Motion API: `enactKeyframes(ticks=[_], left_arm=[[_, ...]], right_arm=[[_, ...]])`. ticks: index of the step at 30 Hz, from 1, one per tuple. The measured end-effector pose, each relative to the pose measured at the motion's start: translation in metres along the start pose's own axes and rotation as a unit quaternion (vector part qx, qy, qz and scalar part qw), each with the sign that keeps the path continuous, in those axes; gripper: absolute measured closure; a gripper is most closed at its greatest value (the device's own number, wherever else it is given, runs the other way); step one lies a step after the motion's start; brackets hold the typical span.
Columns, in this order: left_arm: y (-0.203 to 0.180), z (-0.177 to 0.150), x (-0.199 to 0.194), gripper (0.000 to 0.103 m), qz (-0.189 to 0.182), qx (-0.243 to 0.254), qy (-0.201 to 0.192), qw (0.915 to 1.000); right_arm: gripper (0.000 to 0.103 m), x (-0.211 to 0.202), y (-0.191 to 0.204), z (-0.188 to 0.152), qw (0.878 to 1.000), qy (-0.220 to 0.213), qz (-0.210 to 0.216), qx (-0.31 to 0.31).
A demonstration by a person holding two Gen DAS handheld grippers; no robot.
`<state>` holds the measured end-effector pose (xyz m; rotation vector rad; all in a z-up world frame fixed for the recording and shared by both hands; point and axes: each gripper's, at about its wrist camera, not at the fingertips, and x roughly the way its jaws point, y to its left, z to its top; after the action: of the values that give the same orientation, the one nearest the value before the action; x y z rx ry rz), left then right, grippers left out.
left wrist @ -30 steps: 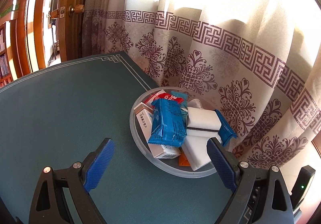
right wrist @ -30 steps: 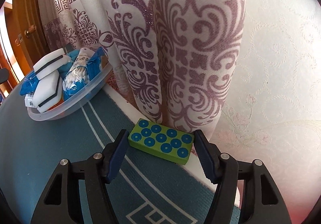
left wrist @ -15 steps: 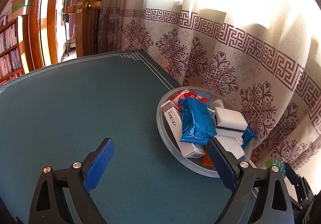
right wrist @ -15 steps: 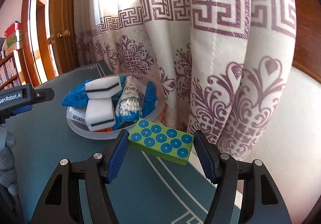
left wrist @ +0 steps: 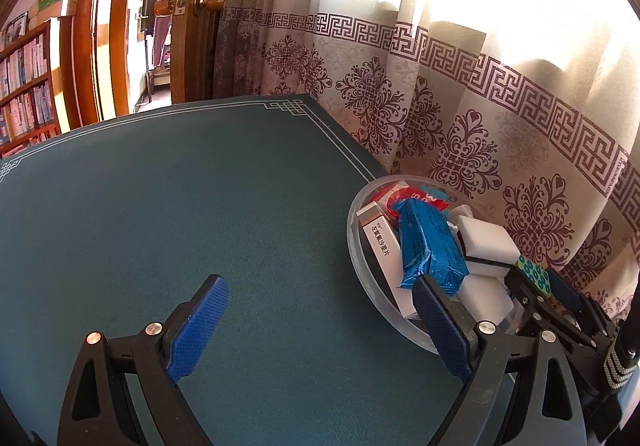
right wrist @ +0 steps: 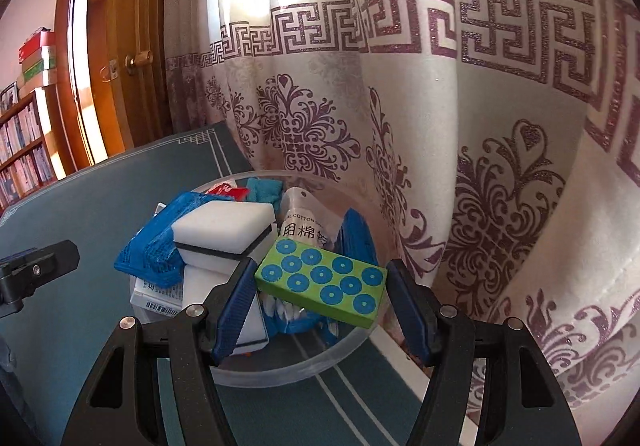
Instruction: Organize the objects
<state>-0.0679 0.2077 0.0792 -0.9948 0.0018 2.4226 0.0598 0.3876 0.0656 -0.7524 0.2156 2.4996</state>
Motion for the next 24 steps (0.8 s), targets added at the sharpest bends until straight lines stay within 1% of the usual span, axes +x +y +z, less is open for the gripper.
enactKeyframes(ticks=[5,8,11,14,17,22,24], left_arm=[[0.003,0.000,0.004,0.007,0.003,-0.005,0.005,1.0000],[0.004,0.000,0.006,0.007,0.004,-0.008,0.009,0.9999],[0.006,0.000,0.008,0.007,0.007,-0.012,0.013,0.9998],[0.007,-0.001,0.009,0.007,0.010,-0.016,0.016,0.9997],[0.008,0.000,0.009,0.007,0.012,-0.018,0.017,0.9996],[0.005,0.000,0.007,0.005,0.023,-0.010,0.013,0.9996],[0.003,0.000,0.006,0.004,0.023,-0.005,0.010,0.9997]], right_arm=[[0.036,0.025,0.005,0.010,1.000,0.010,0.004,-0.008],[0.035,0.037,0.010,0.014,1.000,0.016,0.016,-0.008],[0.035,0.041,0.011,0.013,0.999,0.015,0.028,-0.009],[0.034,0.037,0.009,0.010,0.999,0.012,0.037,-0.009],[0.027,0.029,0.006,0.005,0.999,0.008,0.045,-0.006],[0.026,0.012,-0.002,-0.004,0.999,0.006,0.051,0.002],[0.026,0.003,-0.004,-0.009,0.999,0.003,0.046,0.000]])
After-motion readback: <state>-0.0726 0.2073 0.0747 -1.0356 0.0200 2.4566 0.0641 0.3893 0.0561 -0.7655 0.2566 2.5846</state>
